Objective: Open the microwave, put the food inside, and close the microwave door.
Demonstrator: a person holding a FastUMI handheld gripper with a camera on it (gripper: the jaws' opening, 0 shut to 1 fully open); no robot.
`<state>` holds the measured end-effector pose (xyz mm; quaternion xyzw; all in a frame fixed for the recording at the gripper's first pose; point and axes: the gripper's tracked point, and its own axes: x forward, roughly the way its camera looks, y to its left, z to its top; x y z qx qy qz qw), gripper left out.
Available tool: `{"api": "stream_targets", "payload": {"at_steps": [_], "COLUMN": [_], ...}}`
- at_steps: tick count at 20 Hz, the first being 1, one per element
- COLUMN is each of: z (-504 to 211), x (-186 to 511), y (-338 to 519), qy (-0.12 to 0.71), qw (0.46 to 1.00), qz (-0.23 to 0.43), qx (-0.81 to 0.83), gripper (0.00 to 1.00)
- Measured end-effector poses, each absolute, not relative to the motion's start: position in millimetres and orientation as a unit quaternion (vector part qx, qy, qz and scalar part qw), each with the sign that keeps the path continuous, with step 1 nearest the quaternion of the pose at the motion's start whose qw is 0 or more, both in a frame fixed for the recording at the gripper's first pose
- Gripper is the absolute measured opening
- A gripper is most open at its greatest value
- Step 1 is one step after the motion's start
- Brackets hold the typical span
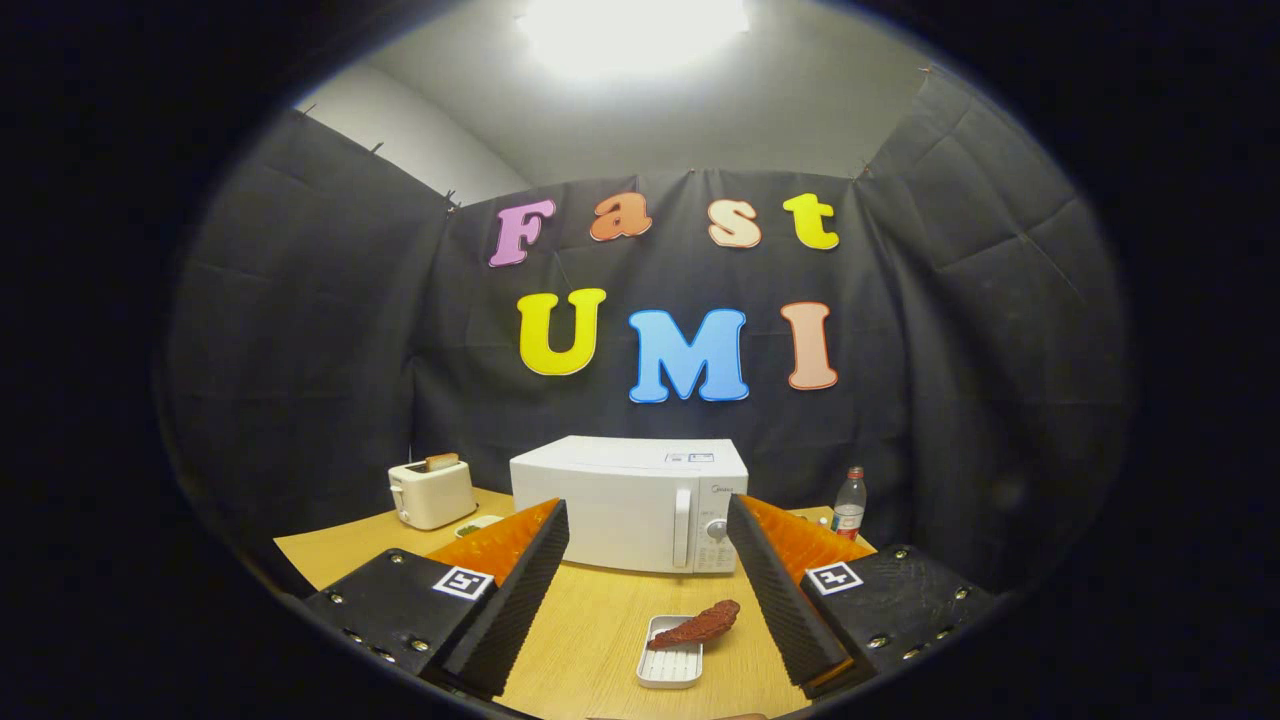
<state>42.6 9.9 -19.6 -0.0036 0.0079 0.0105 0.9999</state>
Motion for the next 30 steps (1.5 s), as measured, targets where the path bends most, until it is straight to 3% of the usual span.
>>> {"api": "stream_targets", "payload": {"at_steps": [8,30], "z": [-52,-174], "x": [112,310], "y": [11,-35], "qy": [0.01,0.067], "qw": [1.0,0.997], "qz": [0.019,-0.041], "qx": [0.01,0.028], "gripper": [0.98,0.96]}}
